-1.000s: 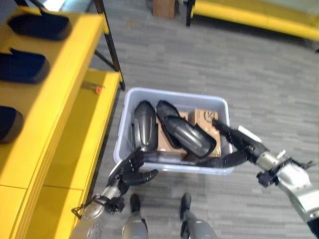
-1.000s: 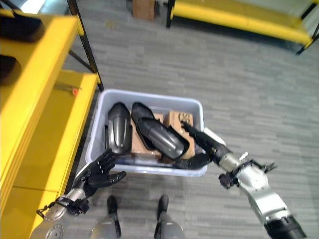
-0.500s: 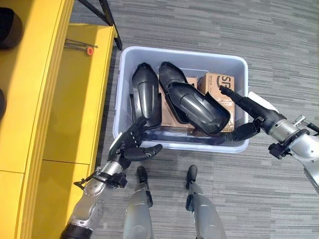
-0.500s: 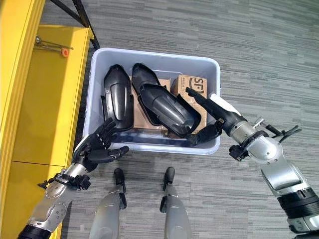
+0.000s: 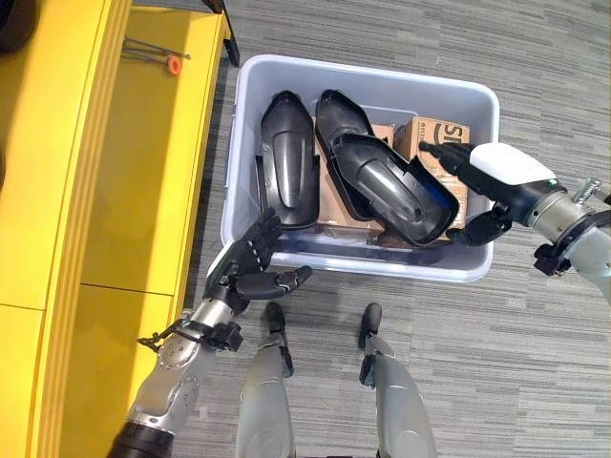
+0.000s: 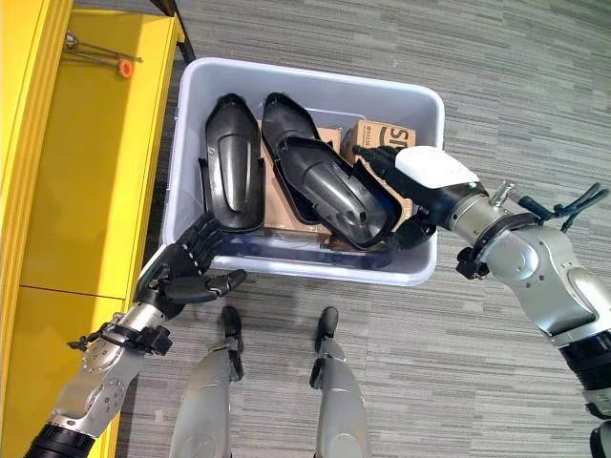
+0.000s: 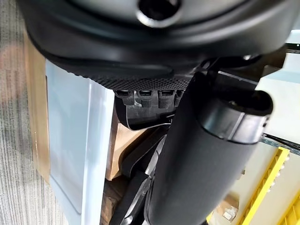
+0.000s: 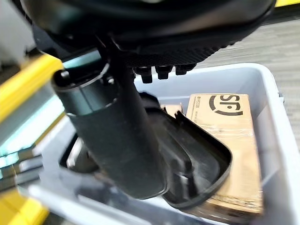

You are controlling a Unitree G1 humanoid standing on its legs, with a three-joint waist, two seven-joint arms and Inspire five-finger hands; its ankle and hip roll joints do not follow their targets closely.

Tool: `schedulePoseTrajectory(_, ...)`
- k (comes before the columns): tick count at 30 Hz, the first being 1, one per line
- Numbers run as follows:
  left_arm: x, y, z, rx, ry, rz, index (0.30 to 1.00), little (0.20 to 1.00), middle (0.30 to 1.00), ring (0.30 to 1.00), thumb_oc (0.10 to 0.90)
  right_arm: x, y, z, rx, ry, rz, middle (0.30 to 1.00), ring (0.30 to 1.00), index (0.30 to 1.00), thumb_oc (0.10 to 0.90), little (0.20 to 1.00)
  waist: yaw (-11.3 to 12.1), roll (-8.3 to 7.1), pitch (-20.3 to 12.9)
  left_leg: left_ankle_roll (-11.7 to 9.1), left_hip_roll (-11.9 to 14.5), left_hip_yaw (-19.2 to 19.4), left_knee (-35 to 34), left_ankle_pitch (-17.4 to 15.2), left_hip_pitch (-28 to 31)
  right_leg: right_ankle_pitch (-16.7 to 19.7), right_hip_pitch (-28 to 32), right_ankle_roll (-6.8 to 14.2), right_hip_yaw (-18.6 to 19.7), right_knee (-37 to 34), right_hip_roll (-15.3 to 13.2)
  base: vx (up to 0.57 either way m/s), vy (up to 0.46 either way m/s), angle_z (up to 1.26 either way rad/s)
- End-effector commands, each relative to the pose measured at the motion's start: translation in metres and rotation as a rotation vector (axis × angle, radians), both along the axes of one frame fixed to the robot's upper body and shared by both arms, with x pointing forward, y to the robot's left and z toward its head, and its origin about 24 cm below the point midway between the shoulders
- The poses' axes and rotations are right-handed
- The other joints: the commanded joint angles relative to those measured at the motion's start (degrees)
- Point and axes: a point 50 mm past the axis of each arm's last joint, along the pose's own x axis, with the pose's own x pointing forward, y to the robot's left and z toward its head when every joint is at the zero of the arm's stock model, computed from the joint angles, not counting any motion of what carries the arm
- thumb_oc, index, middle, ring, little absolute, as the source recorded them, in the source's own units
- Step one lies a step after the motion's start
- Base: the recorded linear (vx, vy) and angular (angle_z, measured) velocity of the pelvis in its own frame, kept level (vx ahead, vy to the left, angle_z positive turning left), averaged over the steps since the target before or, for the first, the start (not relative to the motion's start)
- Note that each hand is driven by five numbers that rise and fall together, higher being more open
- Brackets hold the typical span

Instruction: Move parts from the plastic box to the shelf.

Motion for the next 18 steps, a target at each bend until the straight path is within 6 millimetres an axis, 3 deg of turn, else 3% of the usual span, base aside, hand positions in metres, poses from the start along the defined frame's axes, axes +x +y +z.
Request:
schedulePoseTrajectory(1,-0.010,-0.012,0.032,-0.050,-0.178,-0.082,1.000,1.000,1.000,1.000,0.900,-0.011,0.016,0.045,-0.149,-0.193,0.083,1.000,1.000,1.000,0.900,1.000,0.56,-0.64,-4.14,-2.44,1.92,-4.73,3.07,-4.58,-0.04,-6.96,0.34,2.92,1.97,6.53,-3.31,0.01,0.002,0.04)
schedulePoseTrajectory(7,-0.011,-0.013,0.032,-0.042,-0.176,-0.087,1.000,1.000,1.000,1.000,0.900,-0.013,0.019,0.043,-0.235,-0.185,0.089,1.000,1.000,1.000,0.900,1.000,0.49,-0.80,-4.02,-2.42,1.81,-5.09,3.45,-4.69,-0.67,-7.28,-0.05,2.75,1.93,7.03,-3.31,0.00,-0.001,0.02)
schedulePoseTrajectory(18,-0.010,-0.013,0.038,0.007,-0.200,-0.079,1.000,1.000,1.000,1.000,0.900,-0.010,0.033,0.040,-0.623,-0.248,0.117,1.000,1.000,1.000,0.900,1.000,1.43,-1.29,-3.49,-2.37,1.65,-5.56,4.52,-5.26,-1.82,-7.81,-1.02,2.73,2.06,8.10,-2.98,0.00,0.000,0.00)
